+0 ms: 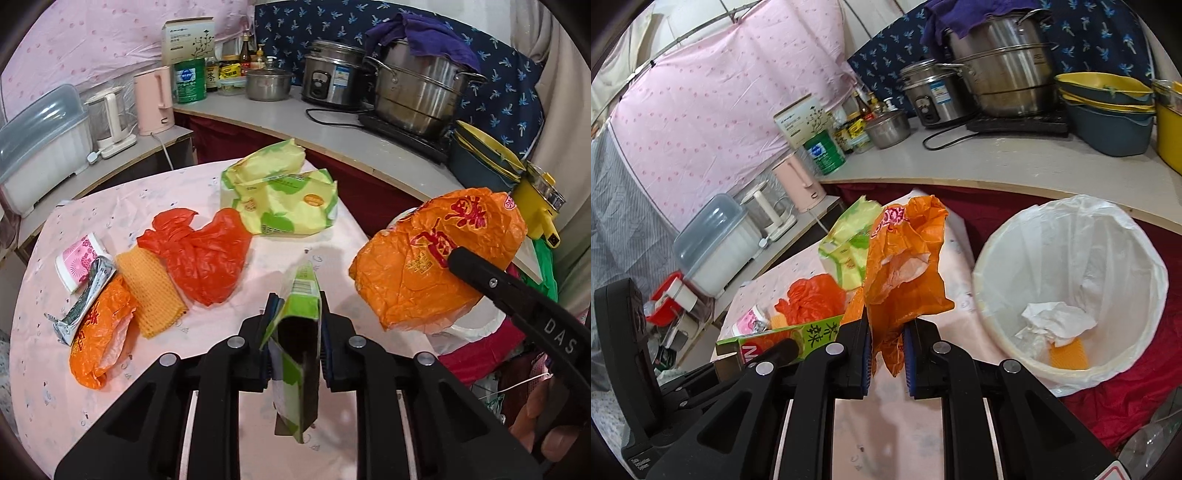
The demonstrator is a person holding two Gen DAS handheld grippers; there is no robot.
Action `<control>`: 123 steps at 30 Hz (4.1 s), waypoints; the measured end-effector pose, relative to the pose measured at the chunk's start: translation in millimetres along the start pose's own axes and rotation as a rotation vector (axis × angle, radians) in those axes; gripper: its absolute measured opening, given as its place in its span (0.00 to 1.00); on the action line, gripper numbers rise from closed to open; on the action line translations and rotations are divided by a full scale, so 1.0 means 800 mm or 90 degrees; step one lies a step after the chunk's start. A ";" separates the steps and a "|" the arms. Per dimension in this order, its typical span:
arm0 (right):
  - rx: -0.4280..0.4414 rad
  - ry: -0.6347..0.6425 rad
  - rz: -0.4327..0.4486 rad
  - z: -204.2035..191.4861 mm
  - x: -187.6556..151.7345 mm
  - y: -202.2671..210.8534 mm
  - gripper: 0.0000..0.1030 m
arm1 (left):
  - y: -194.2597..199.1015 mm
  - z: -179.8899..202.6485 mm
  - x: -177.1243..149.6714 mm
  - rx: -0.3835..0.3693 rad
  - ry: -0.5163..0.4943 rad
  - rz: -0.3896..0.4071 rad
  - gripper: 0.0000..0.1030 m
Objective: Collect trash
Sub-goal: 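Carry the wasabi box and orange bag over the bin and open both tools, then move both open tools back over the trash on the table, then grasp the green drink carton with the left tool while the right tool grasps the red plastic bag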
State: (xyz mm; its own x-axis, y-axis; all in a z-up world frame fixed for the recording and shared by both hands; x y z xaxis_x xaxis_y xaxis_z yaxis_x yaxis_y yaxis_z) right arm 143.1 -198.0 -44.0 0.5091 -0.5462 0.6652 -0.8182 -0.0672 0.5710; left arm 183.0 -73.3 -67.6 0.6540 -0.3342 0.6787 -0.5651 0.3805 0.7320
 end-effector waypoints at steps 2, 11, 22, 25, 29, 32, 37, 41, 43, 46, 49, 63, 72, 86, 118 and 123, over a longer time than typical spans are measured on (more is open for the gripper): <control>-0.005 -0.008 0.008 0.012 0.004 0.006 0.13 | 0.002 0.008 0.002 -0.002 -0.007 0.004 0.18; -0.045 -0.042 0.056 0.069 0.032 0.034 0.13 | 0.004 0.052 0.026 -0.019 -0.041 0.018 0.18; -0.096 -0.101 0.085 0.153 0.050 0.057 0.13 | -0.014 0.150 0.061 -0.082 -0.104 0.029 0.18; -0.110 -0.116 0.089 0.175 0.051 0.061 0.13 | -0.025 0.176 0.066 -0.109 -0.117 0.021 0.18; -0.124 -0.129 0.089 0.197 0.052 0.064 0.13 | -0.043 0.201 0.066 -0.128 -0.124 0.002 0.19; -0.130 -0.135 0.086 0.207 0.052 0.061 0.13 | -0.055 0.212 0.066 -0.144 -0.122 -0.011 0.19; -0.134 -0.138 0.077 0.213 0.051 0.052 0.20 | -0.069 0.218 0.069 -0.151 -0.109 -0.017 0.36; -0.137 -0.129 0.082 0.209 0.053 0.048 0.29 | -0.071 0.211 0.073 -0.145 -0.100 -0.010 0.44; -0.135 -0.129 0.081 0.208 0.054 0.046 0.30 | -0.072 0.207 0.074 -0.136 -0.099 -0.010 0.46; -0.133 -0.127 0.081 0.204 0.056 0.044 0.30 | -0.073 0.198 0.072 -0.127 -0.094 -0.010 0.49; -0.133 -0.123 0.081 0.200 0.056 0.042 0.31 | -0.073 0.189 0.070 -0.115 -0.091 -0.008 0.49; -0.117 -0.083 0.077 0.158 0.069 0.026 0.33 | -0.055 0.133 0.064 -0.076 -0.060 0.007 0.49; -0.094 -0.048 0.056 0.110 0.055 0.013 0.35 | -0.039 0.073 0.053 -0.040 -0.019 0.017 0.51; -0.037 0.038 0.007 -0.010 0.017 -0.024 0.37 | 0.002 -0.063 0.018 0.049 0.064 0.030 0.63; 0.009 0.142 -0.115 -0.173 -0.080 -0.150 0.46 | 0.020 -0.360 -0.109 0.168 0.395 -0.047 0.78; 0.002 0.133 -0.113 -0.175 -0.069 -0.177 0.53 | 0.001 -0.373 -0.111 0.164 0.440 -0.072 0.71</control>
State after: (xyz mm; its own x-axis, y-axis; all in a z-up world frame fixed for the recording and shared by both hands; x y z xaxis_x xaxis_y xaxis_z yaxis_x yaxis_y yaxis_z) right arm 268.3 -41.8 -94.3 0.6889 -0.3411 0.6395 -0.7114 -0.1494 0.6867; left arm 274.7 214.4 -145.4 0.8344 0.2909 0.4681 -0.5198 0.1332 0.8438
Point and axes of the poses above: each gripper's, at about its wrist camera, not at the fingertips, and y roughly against the way its jaws point, z to its right, x to its top, the point moved 9 cm from there along -y, roughly the way its jaws point, and after that the axes turned 4 degrees about -y, right-handed, at the moved point
